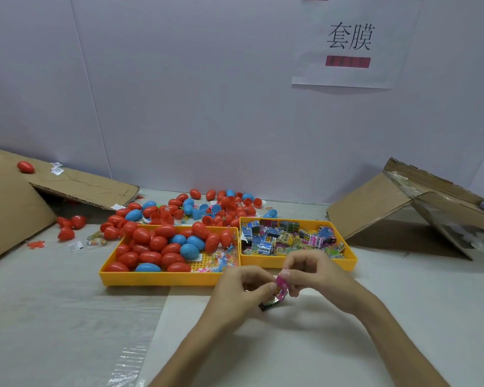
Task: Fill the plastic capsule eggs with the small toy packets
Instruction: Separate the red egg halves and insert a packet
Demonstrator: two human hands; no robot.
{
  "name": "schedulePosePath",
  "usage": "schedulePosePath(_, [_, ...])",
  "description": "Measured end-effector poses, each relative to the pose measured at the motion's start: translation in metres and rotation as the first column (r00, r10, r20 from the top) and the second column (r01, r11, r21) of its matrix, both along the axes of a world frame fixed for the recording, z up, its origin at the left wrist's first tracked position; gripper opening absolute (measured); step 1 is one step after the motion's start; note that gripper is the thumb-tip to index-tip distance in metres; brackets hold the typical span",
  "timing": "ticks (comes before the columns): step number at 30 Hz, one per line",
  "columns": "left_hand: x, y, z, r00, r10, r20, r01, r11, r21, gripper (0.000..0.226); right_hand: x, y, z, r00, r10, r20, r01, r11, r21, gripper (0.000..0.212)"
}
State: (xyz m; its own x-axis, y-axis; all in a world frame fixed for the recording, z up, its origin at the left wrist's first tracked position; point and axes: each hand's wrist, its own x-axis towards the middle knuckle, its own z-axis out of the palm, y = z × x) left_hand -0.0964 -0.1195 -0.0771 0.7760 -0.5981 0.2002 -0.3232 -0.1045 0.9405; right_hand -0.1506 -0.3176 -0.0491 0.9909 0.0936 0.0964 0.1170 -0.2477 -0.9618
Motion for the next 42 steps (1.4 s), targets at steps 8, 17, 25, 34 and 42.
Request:
schedulePosePath(8, [0.002, 0.001, 0.002, 0.962, 0.028, -0.273, -0.081, 0.979, -0.185, 0.004, 0.005, 0.011, -0.004, 0.994, -0.093, 0.052, 0.089, 0.993, 0.082, 0.027])
schedulePosePath(17, [0.0, 0.001, 0.003, 0.943, 0.039, -0.332, -0.11, 0.974, -0.198, 0.015, 0.009, 0.014, -0.011, 0.991, -0.12, 0.058, 0.107, 0.976, 0.191, 0.008])
schedulePosePath(25, [-0.001, 0.001, 0.004, 0.946, 0.026, -0.323, -0.09, 0.978, -0.186, 0.019, 0.007, 0.015, -0.008, 0.99, -0.123, 0.065, 0.103, 0.961, 0.257, 0.009])
schedulePosePath(34, [-0.002, 0.002, 0.009, 0.921, -0.067, -0.383, -0.046, 0.959, -0.28, 0.027, 0.006, 0.014, -0.006, 0.993, -0.111, 0.04, 0.085, 0.907, 0.412, 0.013])
schedulePosePath(42, [0.0, 0.002, 0.005, 0.951, 0.048, -0.306, -0.112, 0.974, -0.197, 0.019, 0.005, 0.015, -0.003, 0.994, -0.102, 0.044, 0.075, 0.913, 0.402, 0.014])
